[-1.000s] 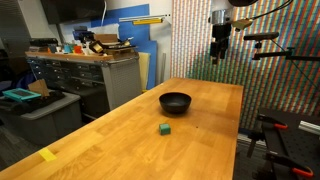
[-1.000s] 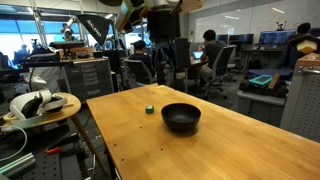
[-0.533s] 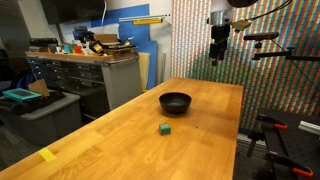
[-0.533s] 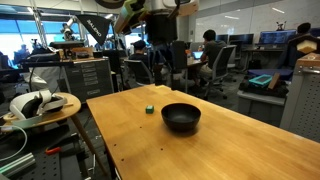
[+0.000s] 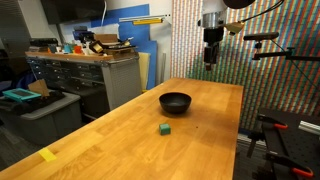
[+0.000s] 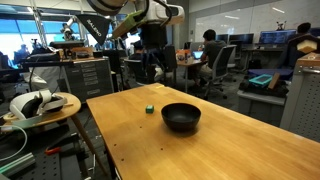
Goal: Put the green block in the black bowl
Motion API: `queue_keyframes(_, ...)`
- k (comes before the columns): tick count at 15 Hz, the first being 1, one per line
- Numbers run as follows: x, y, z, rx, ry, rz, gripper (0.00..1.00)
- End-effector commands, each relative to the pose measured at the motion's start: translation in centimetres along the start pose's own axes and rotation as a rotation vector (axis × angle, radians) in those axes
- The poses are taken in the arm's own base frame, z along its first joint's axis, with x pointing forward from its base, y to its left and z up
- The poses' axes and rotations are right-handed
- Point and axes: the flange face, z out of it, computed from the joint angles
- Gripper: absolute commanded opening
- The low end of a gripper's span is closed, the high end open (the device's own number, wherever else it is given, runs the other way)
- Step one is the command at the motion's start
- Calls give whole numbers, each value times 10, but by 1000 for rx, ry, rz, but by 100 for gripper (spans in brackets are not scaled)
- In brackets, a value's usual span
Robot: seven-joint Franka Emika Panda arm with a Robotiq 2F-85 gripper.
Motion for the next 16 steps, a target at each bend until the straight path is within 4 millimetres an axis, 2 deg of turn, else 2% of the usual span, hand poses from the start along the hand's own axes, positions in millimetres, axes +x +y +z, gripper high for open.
queue_keyframes(1, 21, -33, 4, -1, 20, -115, 100)
queue_keyframes(9, 54, -112, 24, 88, 58, -427, 100)
queue_keyframes(12, 59, -144, 30, 129, 41, -575, 100)
queue_keyframes(16, 65, -173, 43, 122, 54, -775, 100)
